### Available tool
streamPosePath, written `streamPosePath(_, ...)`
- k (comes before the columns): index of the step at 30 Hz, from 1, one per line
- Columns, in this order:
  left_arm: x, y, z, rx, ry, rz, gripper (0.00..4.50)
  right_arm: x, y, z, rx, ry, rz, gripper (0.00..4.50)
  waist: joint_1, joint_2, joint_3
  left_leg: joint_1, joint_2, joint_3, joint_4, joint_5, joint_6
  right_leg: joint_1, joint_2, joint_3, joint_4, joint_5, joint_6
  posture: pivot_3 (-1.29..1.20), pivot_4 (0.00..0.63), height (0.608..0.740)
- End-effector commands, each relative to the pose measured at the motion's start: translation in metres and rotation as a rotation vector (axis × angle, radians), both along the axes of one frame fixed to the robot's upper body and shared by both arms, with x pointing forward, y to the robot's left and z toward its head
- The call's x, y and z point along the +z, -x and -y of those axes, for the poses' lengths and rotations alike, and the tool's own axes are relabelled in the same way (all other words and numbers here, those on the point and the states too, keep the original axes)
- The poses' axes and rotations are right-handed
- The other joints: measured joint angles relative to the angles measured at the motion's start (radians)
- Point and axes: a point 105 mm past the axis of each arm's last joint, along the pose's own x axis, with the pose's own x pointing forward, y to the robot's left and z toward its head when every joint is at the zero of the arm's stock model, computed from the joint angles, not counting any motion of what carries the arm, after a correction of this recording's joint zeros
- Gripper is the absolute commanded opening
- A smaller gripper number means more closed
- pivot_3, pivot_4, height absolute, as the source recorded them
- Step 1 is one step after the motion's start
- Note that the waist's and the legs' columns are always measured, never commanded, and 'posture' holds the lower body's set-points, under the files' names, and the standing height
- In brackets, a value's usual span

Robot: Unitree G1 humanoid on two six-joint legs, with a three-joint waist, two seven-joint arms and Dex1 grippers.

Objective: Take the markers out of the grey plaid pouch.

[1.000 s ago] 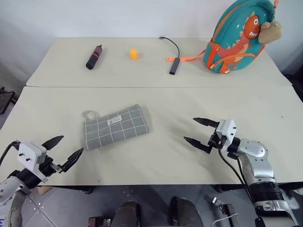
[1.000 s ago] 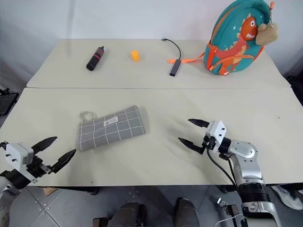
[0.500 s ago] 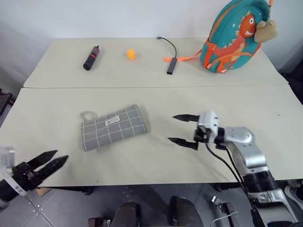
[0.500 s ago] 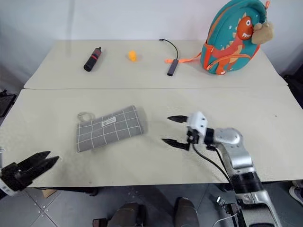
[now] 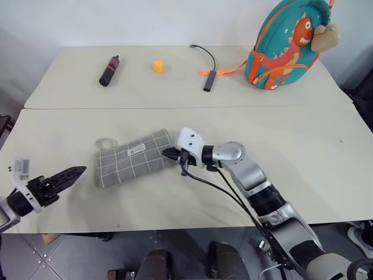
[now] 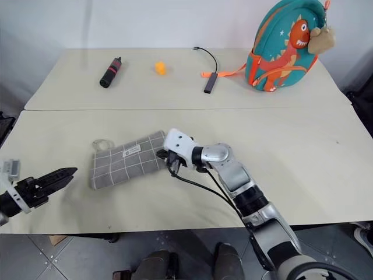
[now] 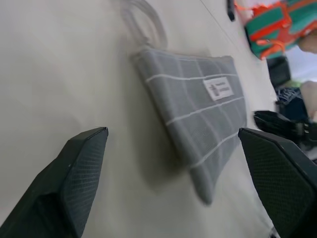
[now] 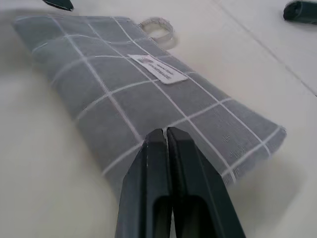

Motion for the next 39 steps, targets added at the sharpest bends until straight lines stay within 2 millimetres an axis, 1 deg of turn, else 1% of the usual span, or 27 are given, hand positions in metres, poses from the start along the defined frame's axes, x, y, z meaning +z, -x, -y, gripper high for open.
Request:
streamPosePath(1,-0.003,-0.01,0.0,0.004,0.008,-0.045,4.5,-0.006,-0.002,-0.005,0.008,0.051,0.023,0.04,-0.004,0.0,0.0,0.0,0.0,0.0,0.0,0.0,0.0,0.0,0.0,0.0,0.001,0.0,0.0,0.0,0.15,0.74)
streamPosePath(3,-0.004,-0.016,0.003,-0.013,0.004,-0.064,4.5,-0.017,0.001,-0.002,0.037,0.097,0.023,0.04,-0.013,0.0,0.0,0.001,0.0,0.0,0.0,0.0,0.0,0.0,0.0,0.0,0.001,0.0,0.0,0.0,0.15,0.74)
streamPosePath(6,-0.007,-0.023,0.006,-0.03,-0.008,-0.101,4.5,-0.022,0.004,0.0,0.062,0.109,0.011,0.04,-0.018,-0.001,-0.001,0.002,0.0,-0.001,-0.001,0.0,0.0,0.001,0.0,0.0,0.002,0.0,0.0,0.0,0.15,0.74)
streamPosePath(8,-0.015,-0.027,0.012,-0.063,-0.039,-0.159,4.5,-0.023,0.006,0.003,0.08,0.117,0.015,0.04,-0.018,-0.001,-0.001,0.003,-0.001,-0.001,0.0,0.0,0.0,0.003,0.0,0.0,0.001,0.0,0.0,0.0,0.15,0.74)
streamPosePath(10,-0.021,-0.029,0.019,-0.11,-0.059,-0.197,4.5,-0.019,0.004,0.004,0.074,0.102,0.023,0.04,-0.017,-0.001,-0.001,0.004,-0.001,-0.001,0.0,0.0,0.0,0.004,0.0,0.0,0.001,0.0,0.0,0.0,0.15,0.74)
streamPosePath(16,-0.015,-0.043,0.033,-0.157,0.027,-0.185,4.5,-0.015,0.002,0.006,0.066,0.097,0.051,0.04,-0.015,0.0,-0.002,0.007,-0.001,0.0,0.0,0.0,0.0,0.005,0.0,0.002,0.003,0.0,0.0,0.0,0.15,0.74)
streamPosePath(22,-0.012,-0.048,0.048,-0.222,0.09,-0.196,4.5,-0.012,0.003,0.008,0.071,0.09,0.067,0.04,-0.011,0.0,-0.002,0.007,-0.001,0.0,0.0,0.0,0.0,0.004,0.0,0.002,0.003,0.0,0.0,0.0,0.15,0.74)
streamPosePath(24,-0.014,-0.048,0.051,-0.239,0.081,-0.213,4.5,-0.012,0.003,0.011,0.073,0.09,0.072,0.04,-0.011,0.0,-0.002,0.007,-0.001,0.001,0.0,0.0,0.0,0.004,0.0,0.002,0.003,0.0,0.0,0.0,0.15,0.74)
streamPosePath(26,-0.014,-0.048,0.052,-0.248,0.069,-0.215,4.5,-0.012,0.003,0.012,0.073,0.091,0.075,0.04,-0.01,0.0,-0.002,0.007,-0.001,0.001,0.0,0.0,0.0,0.004,0.0,0.002,0.003,0.0,0.0,0.0,0.15,0.74)
streamPosePath(29,-0.017,-0.048,0.046,-0.228,0.056,-0.229,4.5,-0.012,0.003,0.013,0.074,0.097,0.08,0.04,-0.01,0.0,-0.002,0.007,-0.001,0.001,0.0,0.0,0.0,0.004,0.0,0.003,0.003,0.0,0.0,0.0,0.15,0.74)
streamPosePath(34,-0.015,-0.043,0.042,-0.239,0.069,-0.239,4.5,-0.014,0.004,0.015,0.086,0.11,0.082,0.04,-0.018,0.0,-0.002,0.007,-0.001,0.001,0.0,0.0,0.0,0.004,0.0,0.002,0.003,0.0,0.0,0.0,0.15,0.74)
streamPosePath(37,-0.013,-0.041,0.043,-0.254,0.073,-0.237,3.88,-0.015,0.005,0.016,0.092,0.117,0.087,0.0,-0.021,0.0,-0.002,0.007,-0.001,0.001,-0.001,0.0,0.0,0.004,0.0,0.002,0.003,0.0,0.0,0.0,0.15,0.74)
streamPosePath(39,-0.012,-0.04,0.044,-0.263,0.08,-0.233,3.28,-0.015,0.004,0.017,0.096,0.124,0.092,0.0,-0.022,0.0,-0.002,0.006,-0.001,0.001,-0.001,0.0,0.0,0.004,0.0,0.002,0.003,0.0,0.0,0.0,0.15,0.74)
